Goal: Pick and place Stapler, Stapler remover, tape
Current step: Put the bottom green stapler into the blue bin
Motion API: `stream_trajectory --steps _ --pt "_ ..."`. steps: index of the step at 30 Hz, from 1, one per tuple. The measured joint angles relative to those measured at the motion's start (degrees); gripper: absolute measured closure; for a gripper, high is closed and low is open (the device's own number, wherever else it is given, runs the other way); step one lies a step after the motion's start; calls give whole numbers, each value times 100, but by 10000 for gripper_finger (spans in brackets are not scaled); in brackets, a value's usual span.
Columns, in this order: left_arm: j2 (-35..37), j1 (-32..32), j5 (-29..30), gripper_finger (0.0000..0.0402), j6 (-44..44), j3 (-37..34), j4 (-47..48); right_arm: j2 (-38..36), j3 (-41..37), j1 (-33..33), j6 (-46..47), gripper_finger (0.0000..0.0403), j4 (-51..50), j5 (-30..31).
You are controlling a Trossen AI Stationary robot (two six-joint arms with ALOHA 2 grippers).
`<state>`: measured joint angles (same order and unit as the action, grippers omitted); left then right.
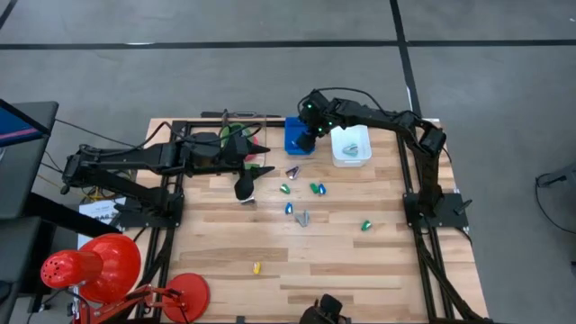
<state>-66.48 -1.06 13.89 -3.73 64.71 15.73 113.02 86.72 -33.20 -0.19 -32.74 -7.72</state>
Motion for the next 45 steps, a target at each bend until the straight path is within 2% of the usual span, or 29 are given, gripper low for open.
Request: stream_trajectory --steps 4,7,12,16,25,36,45 --pt "0 0 -2 156 0 1 -2 -304 0 64 -96 139 -11 -315" --pt "0 1 -2 156 -24 1 -14 -651 0 179 -295 139 -156 -330" --pt "0 1 -2 156 -22 1 -24 -1276 0 520 -990 138 -997 -291" --pt "0 0 -2 156 -22 0 -42 -1680 0 819 -1180 138 -1563 -270" --pt "0 2 -2 156 -22 0 -42 -2447 0 1387 -1162 138 -2600 -250" --pt "0 0 -2 156 -20 2 -42 -3072 0 1866 -696 138 -2968 -239" --pt "0 2 -2 156 -20 2 -42 -3510 0 2590 -263 138 -3367 243"
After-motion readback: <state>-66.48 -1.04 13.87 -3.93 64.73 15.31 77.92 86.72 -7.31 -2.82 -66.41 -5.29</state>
